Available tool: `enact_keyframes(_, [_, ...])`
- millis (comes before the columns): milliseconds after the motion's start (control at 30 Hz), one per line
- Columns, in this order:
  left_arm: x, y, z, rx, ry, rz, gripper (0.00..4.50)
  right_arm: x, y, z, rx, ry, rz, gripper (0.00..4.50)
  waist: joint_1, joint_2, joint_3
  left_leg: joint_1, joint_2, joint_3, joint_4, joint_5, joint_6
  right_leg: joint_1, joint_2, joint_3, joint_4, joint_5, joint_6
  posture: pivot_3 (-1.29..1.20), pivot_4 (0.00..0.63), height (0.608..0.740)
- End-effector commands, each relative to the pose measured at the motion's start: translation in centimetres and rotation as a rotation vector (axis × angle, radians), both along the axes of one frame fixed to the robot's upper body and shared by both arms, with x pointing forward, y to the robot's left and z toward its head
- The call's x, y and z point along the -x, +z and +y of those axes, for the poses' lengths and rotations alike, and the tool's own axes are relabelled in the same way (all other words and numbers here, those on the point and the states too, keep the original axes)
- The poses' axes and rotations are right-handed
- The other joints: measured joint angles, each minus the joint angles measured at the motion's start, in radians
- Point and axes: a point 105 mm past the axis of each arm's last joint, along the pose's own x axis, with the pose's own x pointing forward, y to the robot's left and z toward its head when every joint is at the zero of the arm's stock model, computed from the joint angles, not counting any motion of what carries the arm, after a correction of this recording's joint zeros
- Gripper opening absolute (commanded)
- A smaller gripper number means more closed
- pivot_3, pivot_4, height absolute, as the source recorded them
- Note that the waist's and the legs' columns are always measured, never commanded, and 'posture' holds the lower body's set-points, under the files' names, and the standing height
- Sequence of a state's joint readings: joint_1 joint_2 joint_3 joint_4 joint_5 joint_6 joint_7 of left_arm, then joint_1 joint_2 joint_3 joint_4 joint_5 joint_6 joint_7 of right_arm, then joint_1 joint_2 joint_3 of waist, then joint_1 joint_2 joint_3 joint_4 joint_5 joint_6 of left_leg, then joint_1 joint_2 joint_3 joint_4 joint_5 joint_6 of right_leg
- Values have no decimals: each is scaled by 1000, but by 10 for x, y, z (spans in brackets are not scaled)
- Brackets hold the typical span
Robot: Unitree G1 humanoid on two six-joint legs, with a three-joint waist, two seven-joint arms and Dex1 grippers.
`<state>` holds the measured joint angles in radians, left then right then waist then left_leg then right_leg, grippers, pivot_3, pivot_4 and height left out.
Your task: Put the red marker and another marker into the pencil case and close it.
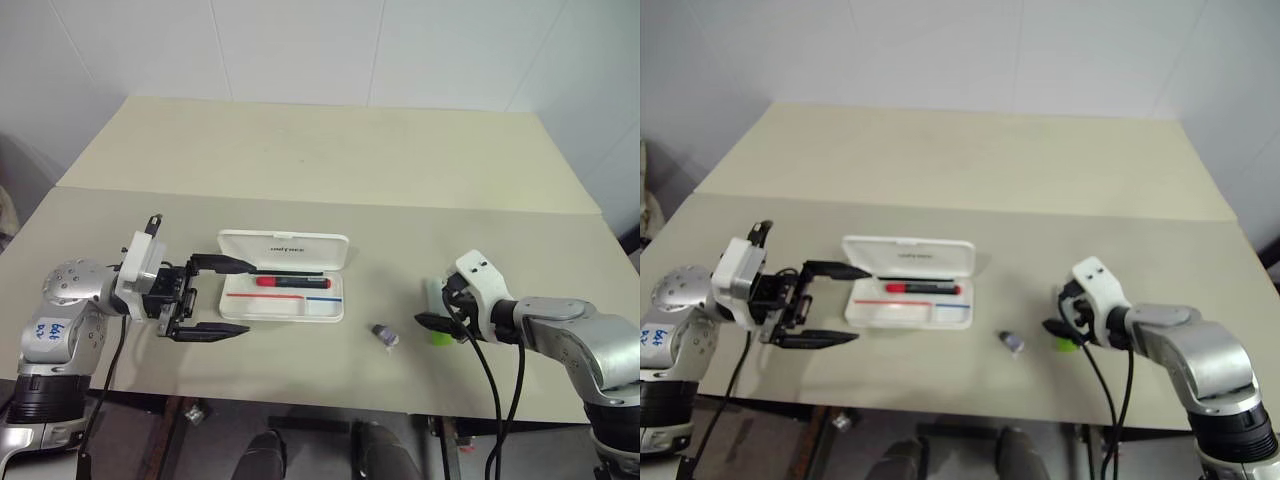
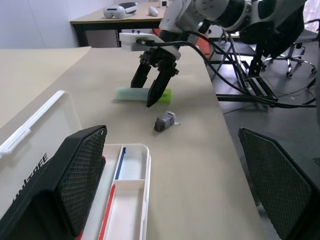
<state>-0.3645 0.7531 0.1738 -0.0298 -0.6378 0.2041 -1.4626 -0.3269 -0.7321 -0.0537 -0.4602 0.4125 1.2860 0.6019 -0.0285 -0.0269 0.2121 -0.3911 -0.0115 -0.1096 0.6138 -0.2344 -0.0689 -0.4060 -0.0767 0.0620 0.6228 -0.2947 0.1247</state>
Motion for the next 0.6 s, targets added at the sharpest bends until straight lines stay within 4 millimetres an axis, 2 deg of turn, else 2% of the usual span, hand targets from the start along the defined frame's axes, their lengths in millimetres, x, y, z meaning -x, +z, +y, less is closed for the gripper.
enact_keyframes(33, [-1,5,-4,-5,-5,-42,4482,1,10,8,-6,42,-50,4500,0,0,0,0,0,0,0,0,0,0,0,0,0,0,0,0,150,740])
enact_keyframes(333, [-5,6,-4,-6,5,-53,4482,-4,46,25,-4,129,-124,4500,0,0,0,-1,1,0,-1,0,0,-1,1,0,-1,2,4,0,150,740])
enact_keyframes(600, [-5,6,-4,2,2,-55,4482,0,37,23,29,76,-71,4500,2,0,0,-3,1,0,-3,-1,0,-3,0,-1,-2,3,5,0,150,740])
